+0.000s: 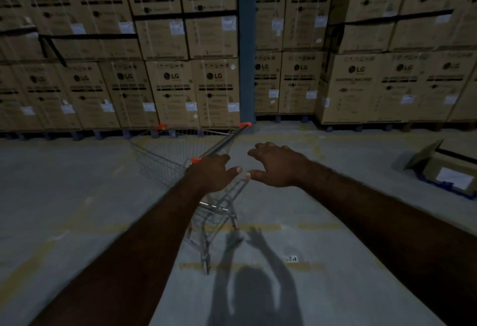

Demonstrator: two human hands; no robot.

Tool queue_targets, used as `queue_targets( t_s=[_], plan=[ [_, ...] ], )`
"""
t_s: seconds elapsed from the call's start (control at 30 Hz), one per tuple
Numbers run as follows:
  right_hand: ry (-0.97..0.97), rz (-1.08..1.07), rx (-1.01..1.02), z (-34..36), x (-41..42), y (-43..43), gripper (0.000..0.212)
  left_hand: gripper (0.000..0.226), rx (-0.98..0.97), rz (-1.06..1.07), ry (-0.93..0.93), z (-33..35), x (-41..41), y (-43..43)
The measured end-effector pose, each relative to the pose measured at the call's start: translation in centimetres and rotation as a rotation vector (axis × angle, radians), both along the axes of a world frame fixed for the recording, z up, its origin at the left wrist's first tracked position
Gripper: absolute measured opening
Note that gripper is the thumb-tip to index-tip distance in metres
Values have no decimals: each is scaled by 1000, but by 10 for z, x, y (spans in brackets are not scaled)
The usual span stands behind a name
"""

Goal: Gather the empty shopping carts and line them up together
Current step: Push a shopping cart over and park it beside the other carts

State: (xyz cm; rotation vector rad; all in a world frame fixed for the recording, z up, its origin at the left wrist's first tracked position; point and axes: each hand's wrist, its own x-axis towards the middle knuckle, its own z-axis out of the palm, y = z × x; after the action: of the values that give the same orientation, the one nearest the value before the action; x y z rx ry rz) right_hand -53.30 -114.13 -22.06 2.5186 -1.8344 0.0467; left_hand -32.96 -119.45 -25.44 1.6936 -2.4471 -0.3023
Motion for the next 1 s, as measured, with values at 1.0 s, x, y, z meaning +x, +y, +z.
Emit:
queue_targets(
  t_s=[1.0],
  plan=[
    [-105,399,306,-150,-47,-555,52,51,317,576,79,-147,-55,-389]
  ],
)
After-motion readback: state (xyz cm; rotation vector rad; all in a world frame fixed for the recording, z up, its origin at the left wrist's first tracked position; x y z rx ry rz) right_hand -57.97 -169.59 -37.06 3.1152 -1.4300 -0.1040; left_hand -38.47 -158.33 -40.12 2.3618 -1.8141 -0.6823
